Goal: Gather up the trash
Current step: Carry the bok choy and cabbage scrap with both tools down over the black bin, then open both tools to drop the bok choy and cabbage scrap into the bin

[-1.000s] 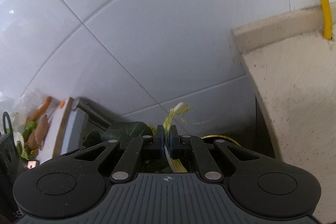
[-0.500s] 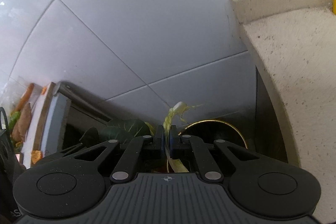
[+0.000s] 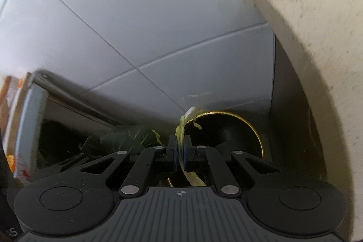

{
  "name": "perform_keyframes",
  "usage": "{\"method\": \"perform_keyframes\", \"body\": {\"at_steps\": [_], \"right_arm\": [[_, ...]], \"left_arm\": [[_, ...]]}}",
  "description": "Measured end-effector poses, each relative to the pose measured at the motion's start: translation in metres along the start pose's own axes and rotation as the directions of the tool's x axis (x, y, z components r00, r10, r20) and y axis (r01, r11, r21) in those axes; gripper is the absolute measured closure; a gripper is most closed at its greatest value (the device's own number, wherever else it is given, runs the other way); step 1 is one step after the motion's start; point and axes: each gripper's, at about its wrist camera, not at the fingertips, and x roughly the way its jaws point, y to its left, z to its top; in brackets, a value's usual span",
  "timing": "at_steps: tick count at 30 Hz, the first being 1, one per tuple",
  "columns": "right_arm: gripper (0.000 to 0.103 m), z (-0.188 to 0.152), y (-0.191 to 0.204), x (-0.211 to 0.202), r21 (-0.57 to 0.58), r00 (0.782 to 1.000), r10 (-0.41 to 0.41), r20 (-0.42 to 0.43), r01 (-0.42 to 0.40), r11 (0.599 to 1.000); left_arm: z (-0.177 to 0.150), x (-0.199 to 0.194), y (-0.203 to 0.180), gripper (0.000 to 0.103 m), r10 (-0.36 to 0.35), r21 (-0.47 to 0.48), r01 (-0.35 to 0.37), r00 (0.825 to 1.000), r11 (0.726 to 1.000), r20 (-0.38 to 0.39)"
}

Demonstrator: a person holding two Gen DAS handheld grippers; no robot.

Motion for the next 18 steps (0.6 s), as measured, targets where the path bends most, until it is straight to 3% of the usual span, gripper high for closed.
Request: {"method": "perform_keyframes", "body": {"at_steps": [15,18], "right_arm": [[0.095,0.001,-0.013,0.048,0.022,0.996,-0.059,-0.071,0.061,0.998],[0.089,0.0,-0.017,0.052,0.028,0.994,-0.066,-0.091,0.069,0.997]], "left_arm": [[-0.009,0.05,0.009,0.059,0.014,-0.03,-0.017,0.995,0.999,-0.098],[-0.01,0.059,0.012,0.057,0.011,-0.046,-0.017,0.992,0.999,-0.125]]}}
